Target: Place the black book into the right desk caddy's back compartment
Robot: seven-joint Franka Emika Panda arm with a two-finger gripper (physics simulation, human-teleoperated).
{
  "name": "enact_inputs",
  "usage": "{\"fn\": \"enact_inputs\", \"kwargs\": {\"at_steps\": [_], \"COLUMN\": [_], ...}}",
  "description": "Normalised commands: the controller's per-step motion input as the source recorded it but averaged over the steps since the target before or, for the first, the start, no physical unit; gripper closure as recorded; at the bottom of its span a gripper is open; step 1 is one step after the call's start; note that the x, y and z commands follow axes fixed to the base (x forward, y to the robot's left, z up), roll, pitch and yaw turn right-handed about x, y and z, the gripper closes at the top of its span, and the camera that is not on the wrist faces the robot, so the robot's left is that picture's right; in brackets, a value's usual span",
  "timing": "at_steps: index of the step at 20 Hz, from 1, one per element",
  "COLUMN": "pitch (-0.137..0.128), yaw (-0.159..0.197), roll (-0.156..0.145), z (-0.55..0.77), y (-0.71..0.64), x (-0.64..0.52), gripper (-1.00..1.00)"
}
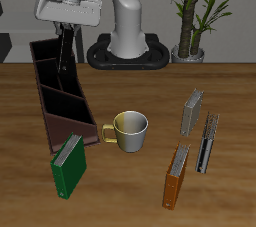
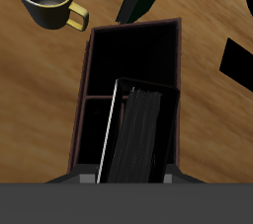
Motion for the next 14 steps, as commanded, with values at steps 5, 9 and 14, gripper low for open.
{"fn": "enact_inputs", "kwargs": {"at_steps": [5, 9, 14], "pitch": [-0.024, -0.005, -0.004], "yaw": [0.012, -0.015, -0.027], "roll": [0.003, -0.019, 0.006], "z": [0.04, 0.03, 0.07], "y": [-0.08, -0.14, -0.15], "x": [0.00, 0.01, -0.01], "gripper": [1.00, 1.00, 1.00]}}
